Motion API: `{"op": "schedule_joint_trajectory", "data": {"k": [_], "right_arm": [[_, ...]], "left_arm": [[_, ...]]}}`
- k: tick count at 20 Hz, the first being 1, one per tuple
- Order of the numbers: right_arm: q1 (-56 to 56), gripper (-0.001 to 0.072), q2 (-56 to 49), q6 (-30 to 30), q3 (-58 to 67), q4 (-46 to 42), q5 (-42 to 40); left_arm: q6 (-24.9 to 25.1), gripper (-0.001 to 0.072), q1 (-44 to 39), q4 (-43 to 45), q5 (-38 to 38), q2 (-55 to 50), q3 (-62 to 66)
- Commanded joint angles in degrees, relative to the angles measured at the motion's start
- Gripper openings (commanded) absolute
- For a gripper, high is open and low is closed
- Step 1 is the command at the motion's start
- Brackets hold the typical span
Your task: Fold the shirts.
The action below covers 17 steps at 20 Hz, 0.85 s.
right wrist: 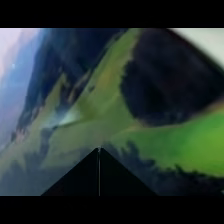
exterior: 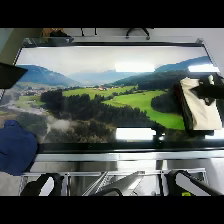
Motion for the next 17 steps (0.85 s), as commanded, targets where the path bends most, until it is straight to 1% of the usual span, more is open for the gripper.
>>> {"op": "schedule_joint_trajectory", "data": {"k": [1, 3, 4, 6, 7, 8, 11, 14, 17], "right_arm": [[23.08, 0.0027, 0.28, -6.88, -4.44, 0.61, -4.09], [38.27, 0.0027, 0.26, -5.81, -10.54, -5.27, -7.65], [45.46, 0.0027, 0.15, -4.28, -14.08, -7.23, -10.69], [53.05, 0.0026, -0.81, -3.69, -17.70, -8.15, -16.04], [54.58, 0.0027, -1.99, -4.11, -18.03, -8.20, -17.00], [54.60, 0.0027, -2.89, -5.22, -18.03, -7.91, -16.81], [54.55, 0.0027, -4.74, -5.40, -18.03, -7.89, -14.14], [54.55, 0.0027, -5.42, -5.40, -18.03, -7.89, -13.73], [54.55, 0.0027, -6.01, -5.40, -18.03, -7.89, -13.70]], "left_arm": [[-2.78, 0.0015, -3.28, 0.09, 0.61, 7.34, -13.92], [-2.75, 0.0015, -9.73, 0.20, 3.02, 13.68, -28.33], [-2.89, 0.0015, -13.75, 0.15, 5.16, 16.55, -35.41], [-4.26, 0.0015, -21.07, 0.17, 10.56, 20.37, -46.25], [-5.92, 0.0014, -24.39, 0.20, 13.25, 21.49, -50.05], [-6.58, 0.0014, -26.97, 0.17, 15.23, 22.12, -52.39], [-7.50, 0.0014, -32.17, 0.17, 19.34, 22.93, -54.77], [-9.01, 0.0015, -33.14, 0.17, 19.52, 22.88, -53.70], [-8.98, 0.0015, -33.09, 0.15, 19.67, 22.91, -53.75]]}}
